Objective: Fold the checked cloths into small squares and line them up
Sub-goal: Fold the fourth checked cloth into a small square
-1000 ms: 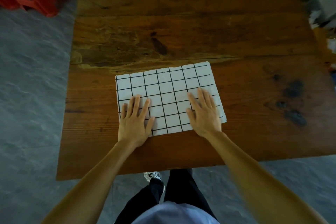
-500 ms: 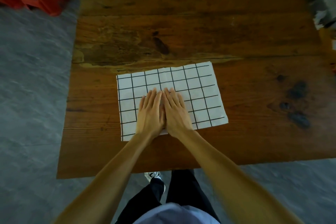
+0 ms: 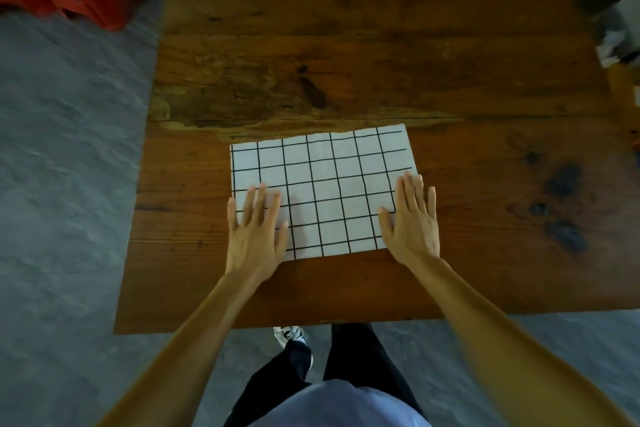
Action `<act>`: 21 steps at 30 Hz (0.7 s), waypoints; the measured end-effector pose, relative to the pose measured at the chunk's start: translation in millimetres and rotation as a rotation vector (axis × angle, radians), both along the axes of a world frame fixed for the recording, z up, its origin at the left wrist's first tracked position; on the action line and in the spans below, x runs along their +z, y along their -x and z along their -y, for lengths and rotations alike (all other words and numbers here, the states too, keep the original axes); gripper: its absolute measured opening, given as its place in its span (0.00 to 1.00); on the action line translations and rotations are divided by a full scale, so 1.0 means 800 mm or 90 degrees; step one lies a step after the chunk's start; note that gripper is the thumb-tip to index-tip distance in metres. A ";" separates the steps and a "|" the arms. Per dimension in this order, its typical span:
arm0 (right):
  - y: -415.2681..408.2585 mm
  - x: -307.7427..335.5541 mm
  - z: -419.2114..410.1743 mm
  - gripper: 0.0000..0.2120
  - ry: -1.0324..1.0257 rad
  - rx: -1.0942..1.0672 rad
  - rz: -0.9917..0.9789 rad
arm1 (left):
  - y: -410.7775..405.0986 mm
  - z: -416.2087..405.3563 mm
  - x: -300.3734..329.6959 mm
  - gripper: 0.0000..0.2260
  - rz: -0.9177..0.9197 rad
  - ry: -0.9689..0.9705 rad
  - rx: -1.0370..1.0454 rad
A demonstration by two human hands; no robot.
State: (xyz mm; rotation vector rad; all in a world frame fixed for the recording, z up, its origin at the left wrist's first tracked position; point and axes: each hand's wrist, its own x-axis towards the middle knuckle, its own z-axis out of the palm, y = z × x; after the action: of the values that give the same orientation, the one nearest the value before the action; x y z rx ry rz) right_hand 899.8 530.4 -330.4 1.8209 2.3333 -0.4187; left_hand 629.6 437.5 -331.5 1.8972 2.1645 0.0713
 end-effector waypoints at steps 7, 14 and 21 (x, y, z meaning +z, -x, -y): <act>0.110 -0.005 0.025 0.41 0.046 0.198 -0.042 | -0.082 -0.039 -0.018 0.29 0.089 0.015 -0.040; -0.006 -0.013 0.000 0.30 -0.005 0.078 0.009 | 0.007 0.014 -0.018 0.27 0.023 0.022 -0.010; -0.018 -0.011 0.000 0.32 0.012 0.031 0.003 | 0.009 0.019 -0.010 0.25 0.011 0.021 0.017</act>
State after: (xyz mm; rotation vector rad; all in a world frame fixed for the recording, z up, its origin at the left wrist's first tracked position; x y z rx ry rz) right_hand 914.0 530.8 -339.0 1.7513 2.3562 -0.4280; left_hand 622.4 422.0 -339.2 1.8440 2.1663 0.0569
